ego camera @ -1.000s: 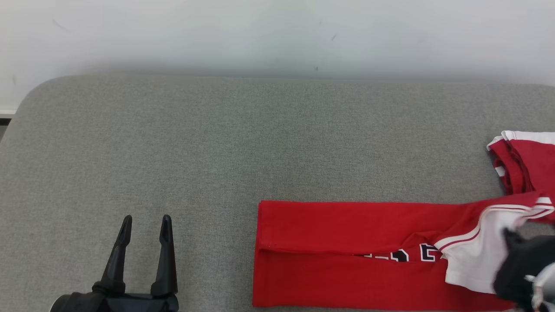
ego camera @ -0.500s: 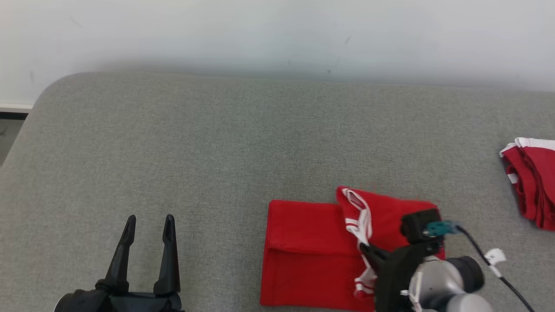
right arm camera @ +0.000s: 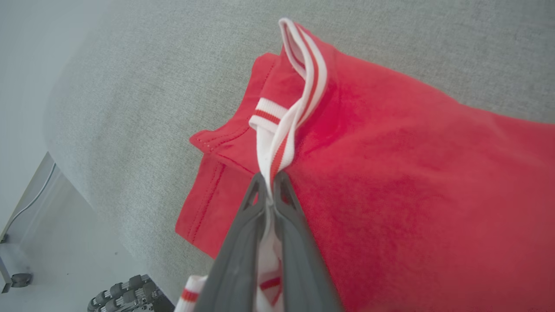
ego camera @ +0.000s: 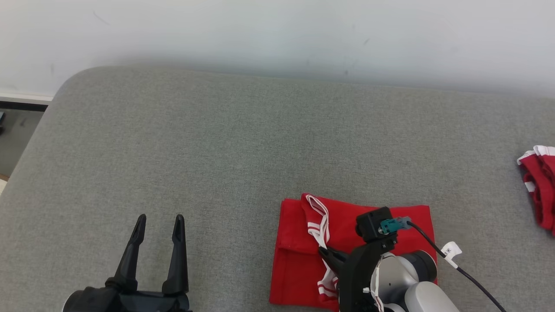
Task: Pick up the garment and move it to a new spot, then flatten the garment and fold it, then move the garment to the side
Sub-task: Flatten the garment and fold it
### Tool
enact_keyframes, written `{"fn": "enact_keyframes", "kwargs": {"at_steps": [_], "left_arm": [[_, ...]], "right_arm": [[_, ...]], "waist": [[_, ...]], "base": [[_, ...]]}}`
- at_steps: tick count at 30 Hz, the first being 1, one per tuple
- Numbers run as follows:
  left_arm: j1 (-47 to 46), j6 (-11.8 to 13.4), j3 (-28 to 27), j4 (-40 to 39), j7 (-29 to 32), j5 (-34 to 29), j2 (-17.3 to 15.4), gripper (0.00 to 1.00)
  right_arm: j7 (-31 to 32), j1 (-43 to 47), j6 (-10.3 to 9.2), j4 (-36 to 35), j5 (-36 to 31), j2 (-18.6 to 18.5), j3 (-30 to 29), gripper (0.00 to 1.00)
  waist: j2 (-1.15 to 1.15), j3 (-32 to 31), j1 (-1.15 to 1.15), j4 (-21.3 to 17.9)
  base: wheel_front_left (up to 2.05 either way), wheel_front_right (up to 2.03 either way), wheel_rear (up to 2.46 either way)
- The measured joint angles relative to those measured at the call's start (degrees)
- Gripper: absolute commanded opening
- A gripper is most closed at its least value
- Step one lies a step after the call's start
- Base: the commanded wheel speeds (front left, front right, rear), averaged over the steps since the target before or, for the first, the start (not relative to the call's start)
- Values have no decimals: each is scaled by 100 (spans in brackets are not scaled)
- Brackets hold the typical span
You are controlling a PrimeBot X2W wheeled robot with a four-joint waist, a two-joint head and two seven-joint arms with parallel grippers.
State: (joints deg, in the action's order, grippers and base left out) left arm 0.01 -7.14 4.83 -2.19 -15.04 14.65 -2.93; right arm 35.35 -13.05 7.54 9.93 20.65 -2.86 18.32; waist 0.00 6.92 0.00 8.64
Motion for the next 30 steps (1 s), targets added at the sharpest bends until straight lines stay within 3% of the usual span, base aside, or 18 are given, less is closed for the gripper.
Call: {"fn": "enact_keyframes", "kwargs": {"at_steps": [18,19,20,21,30], "left_arm": [[93,-25,48,16,0,-4,-1,100],[93,-26,55,16,0,-4,0,100],[93,-26,63,16,0,-4,0,100],[93,-26,67,16,0,-4,0,100],[92,-25,43,14,0,-5,0,100]], "right_arm": [[-537,-532,0,1144,417,-2,407,0],[-583,-556,0,1181,431,-2,410,16],[-656,-580,0,1211,464,-2,404,81],[-702,-596,0,1257,511,0,390,100],[-1328,-866,0,1316,1146,2,353,100]], "waist": [[0,-93,0,233],[0,-92,0,239],[0,-91,0,245],[0,-91,0,249],[0,-94,0,223]], "base": [[0,0,0],[0,0,0],[0,0,0],[0,0,0],[0,0,0]]}}
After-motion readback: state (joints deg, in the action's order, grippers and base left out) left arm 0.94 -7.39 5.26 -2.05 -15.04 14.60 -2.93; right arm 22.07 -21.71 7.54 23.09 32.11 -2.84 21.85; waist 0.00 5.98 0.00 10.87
